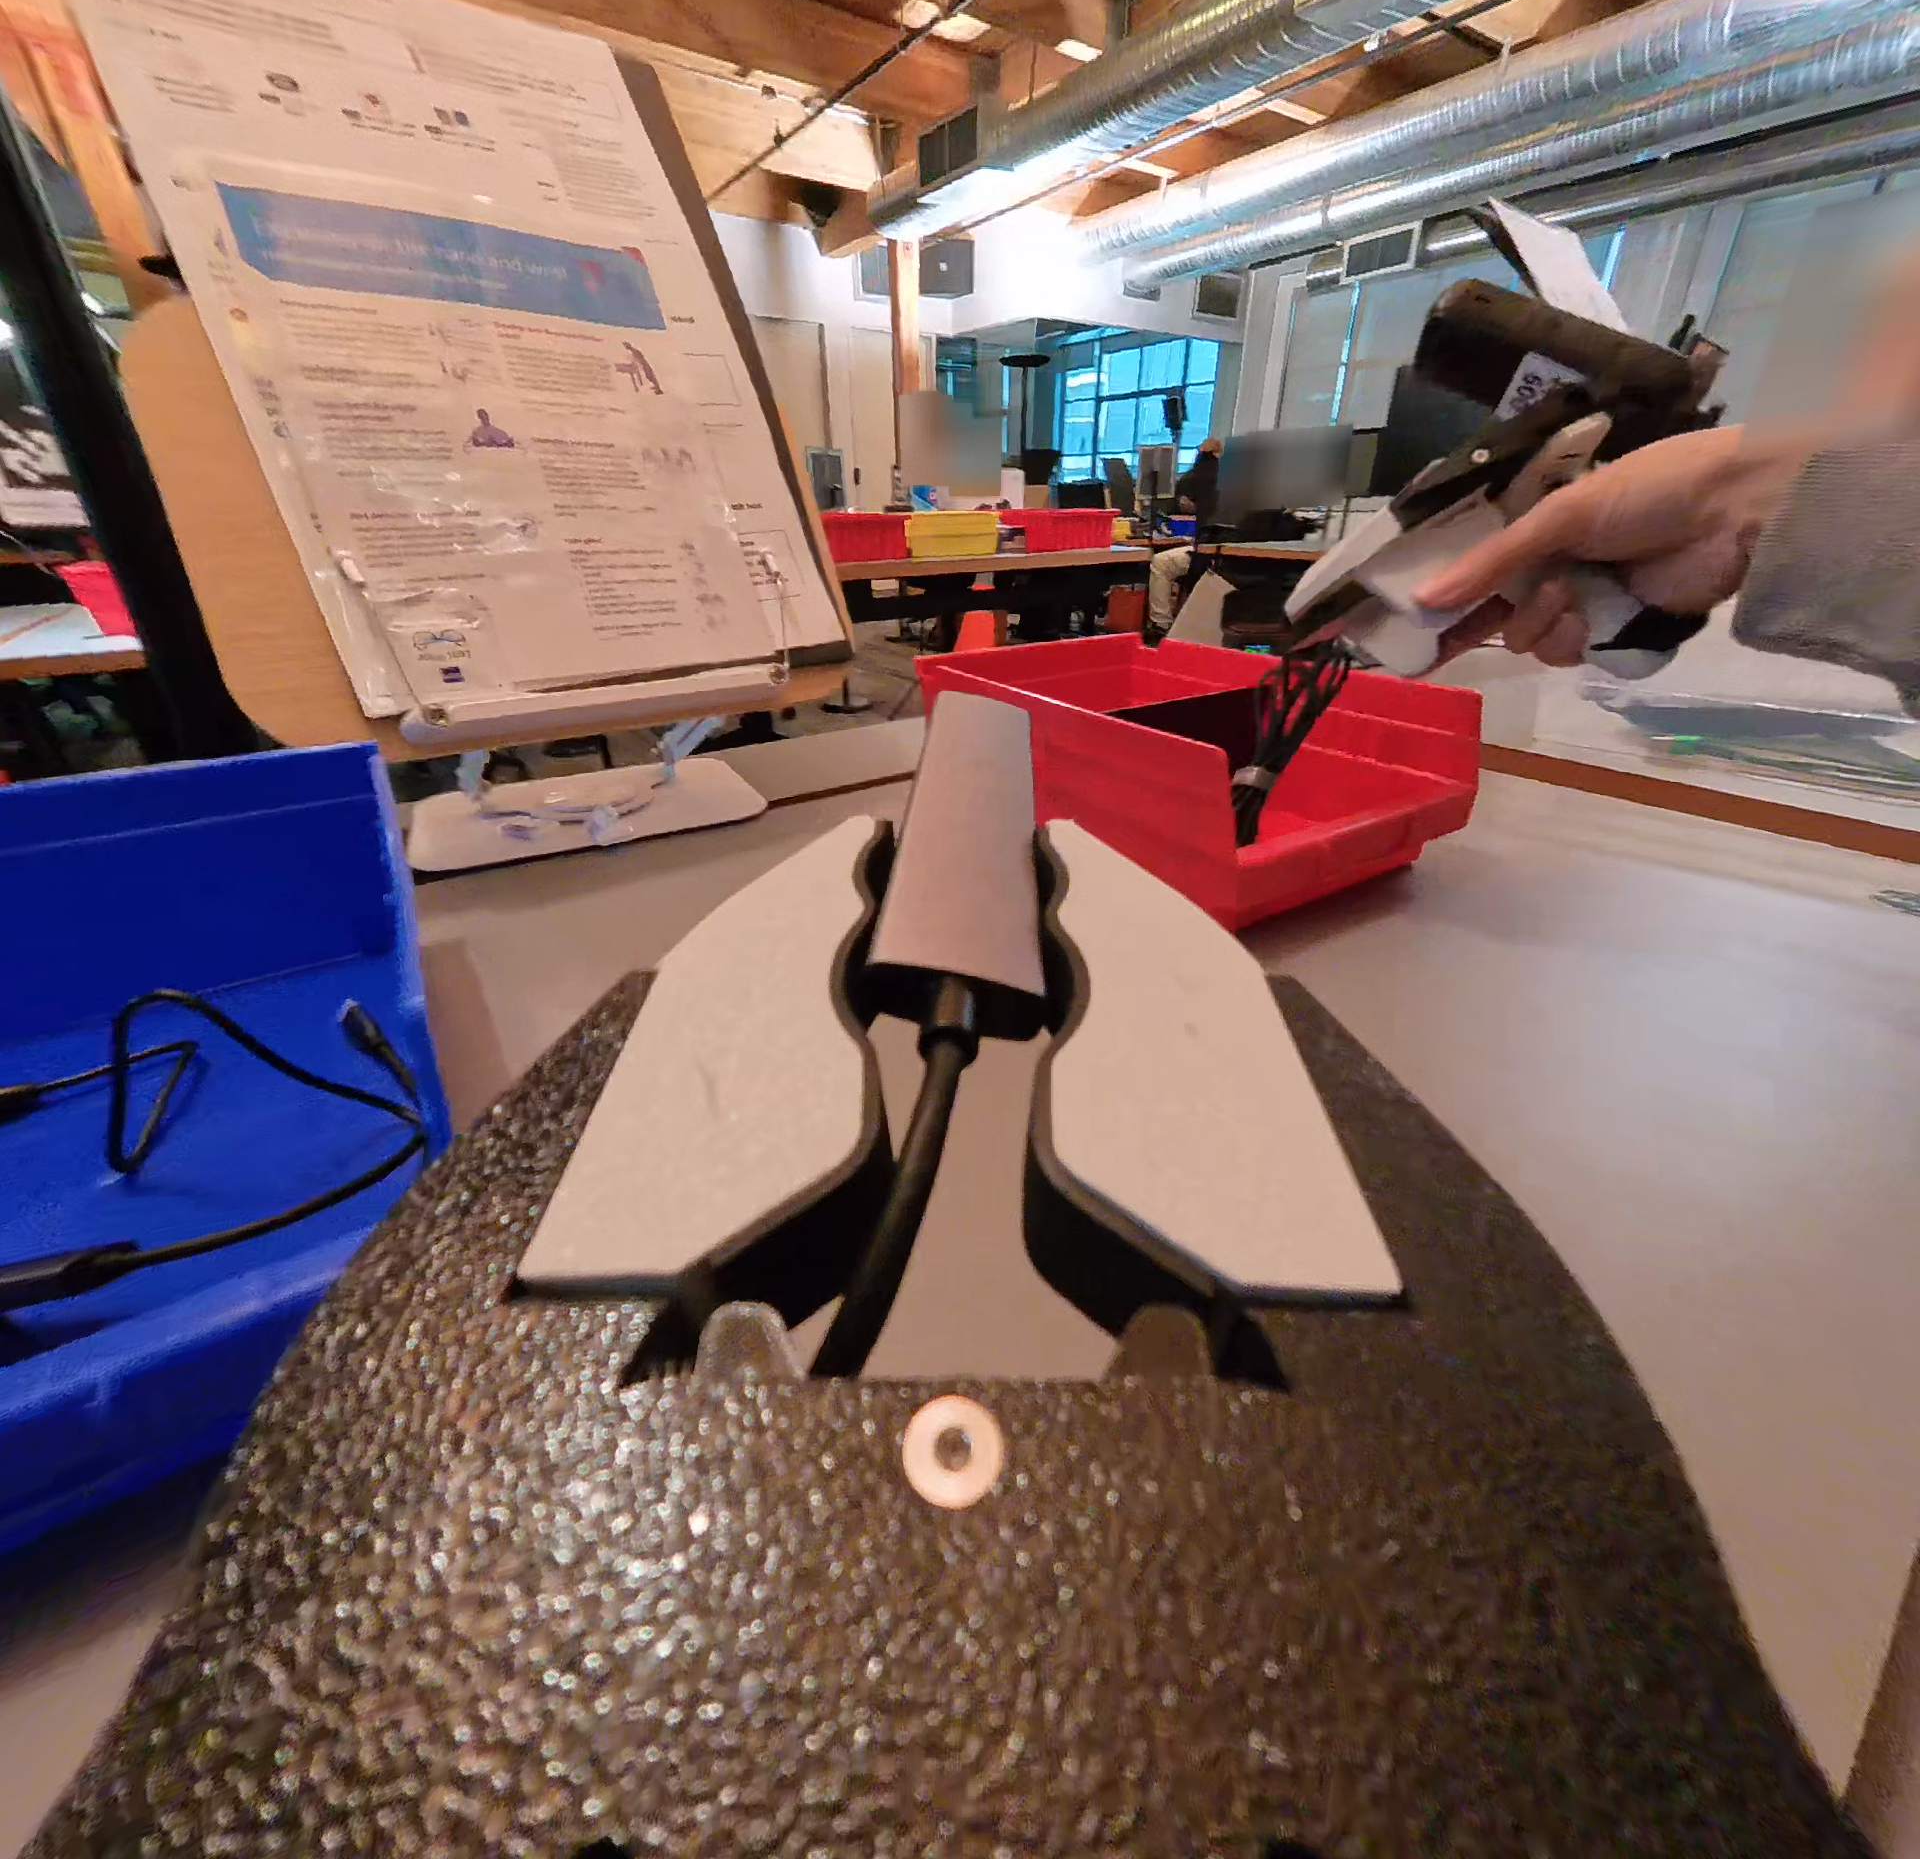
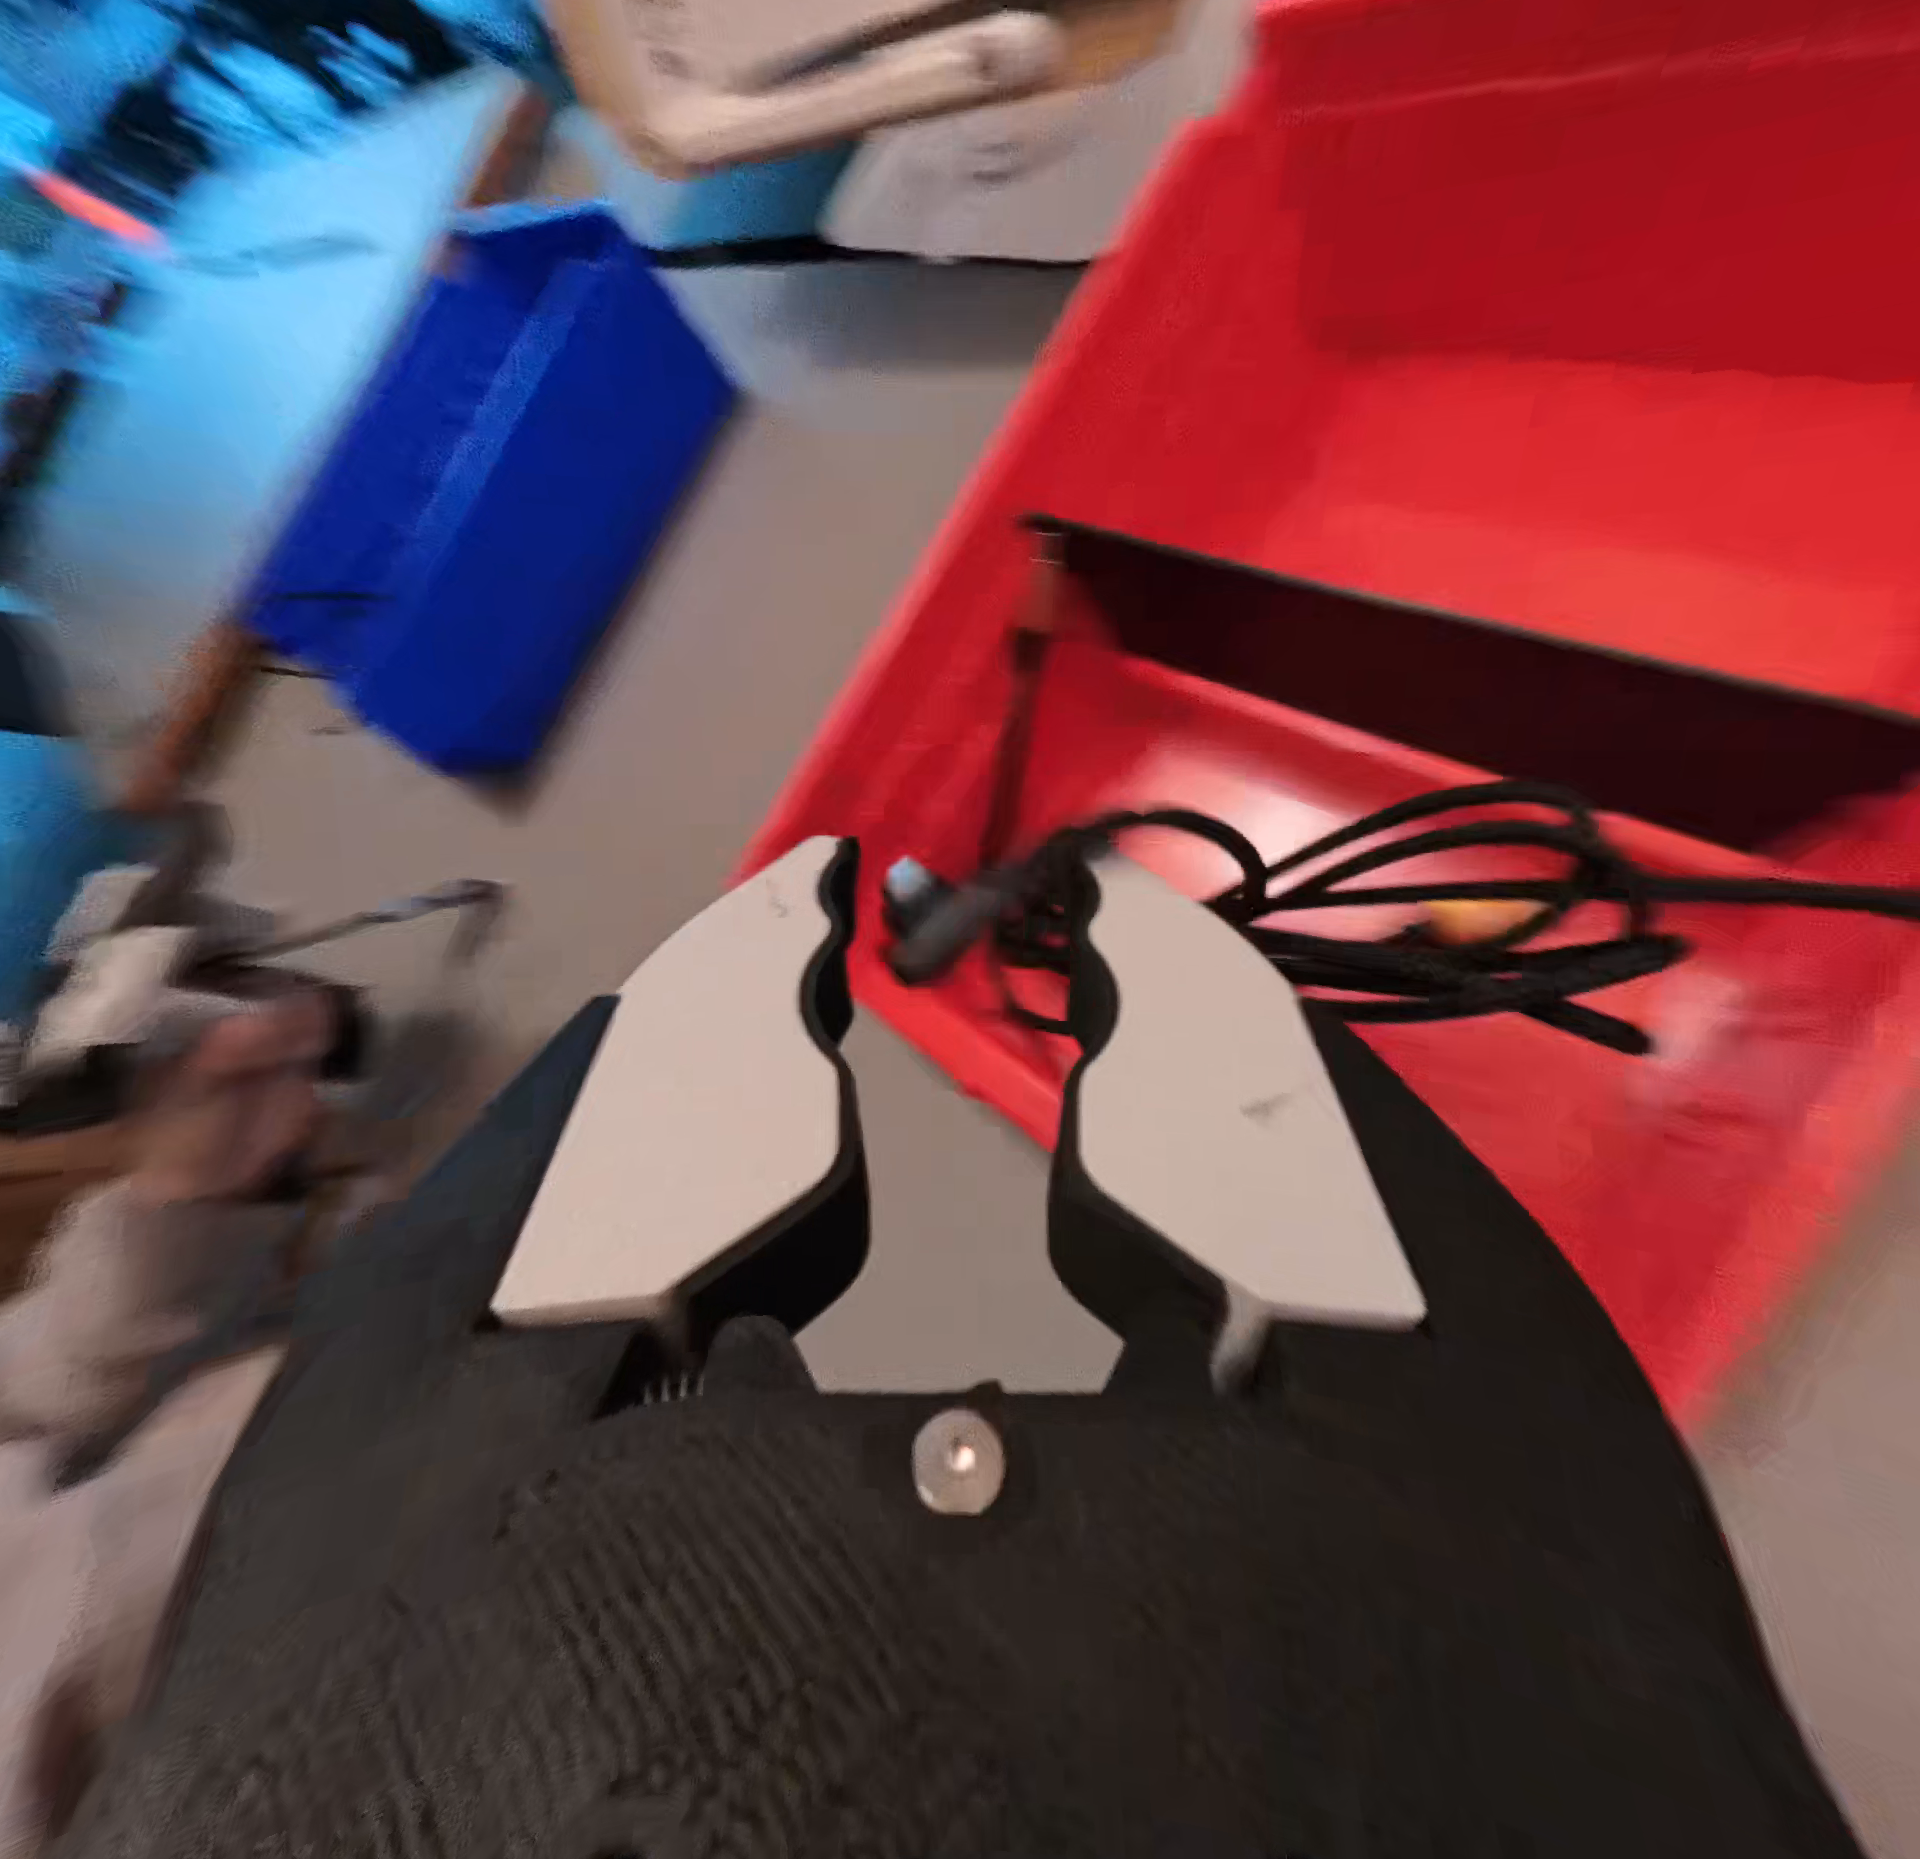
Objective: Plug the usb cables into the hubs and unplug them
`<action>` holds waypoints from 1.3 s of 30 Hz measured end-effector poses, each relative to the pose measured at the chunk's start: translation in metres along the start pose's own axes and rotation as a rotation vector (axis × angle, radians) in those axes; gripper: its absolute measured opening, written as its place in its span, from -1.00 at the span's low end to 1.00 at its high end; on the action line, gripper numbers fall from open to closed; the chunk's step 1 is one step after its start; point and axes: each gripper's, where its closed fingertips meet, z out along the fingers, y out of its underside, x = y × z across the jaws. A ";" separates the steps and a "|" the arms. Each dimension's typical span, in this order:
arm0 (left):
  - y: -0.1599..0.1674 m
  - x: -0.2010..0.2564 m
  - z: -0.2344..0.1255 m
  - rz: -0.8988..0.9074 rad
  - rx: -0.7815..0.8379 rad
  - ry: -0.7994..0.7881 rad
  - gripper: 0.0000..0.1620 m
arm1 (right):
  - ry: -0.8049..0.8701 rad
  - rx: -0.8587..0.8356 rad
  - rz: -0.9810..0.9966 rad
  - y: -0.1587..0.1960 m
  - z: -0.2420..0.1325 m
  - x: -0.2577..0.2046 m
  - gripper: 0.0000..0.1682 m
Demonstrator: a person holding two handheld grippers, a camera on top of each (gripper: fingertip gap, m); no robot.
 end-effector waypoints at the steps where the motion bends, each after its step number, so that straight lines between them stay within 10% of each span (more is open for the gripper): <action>1: 0.001 -0.001 0.003 -0.015 -0.005 0.018 -0.69 | 0.115 -0.029 -0.065 0.001 -0.006 0.015 -0.47; 9: 0.001 0.018 0.030 -0.054 -0.039 0.299 -0.69 | 0.747 -0.077 -0.799 -0.020 -0.074 0.041 -0.03; 16: -0.004 0.023 0.045 -0.113 -0.089 0.472 -0.69 | 0.714 -0.147 -0.915 -0.002 -0.062 0.054 -0.09; 19: -0.002 0.032 0.044 -0.109 -0.105 0.573 -0.69 | 0.583 -0.138 -0.893 0.017 -0.034 0.036 -0.08; 26: -0.017 0.049 0.031 -0.199 0.054 0.831 -0.69 | -0.439 0.309 -0.900 0.066 0.037 -0.209 -0.17; 39: -0.007 0.043 0.027 -0.289 0.082 0.843 -0.69 | -0.735 0.275 -0.783 0.079 0.063 -0.259 -0.64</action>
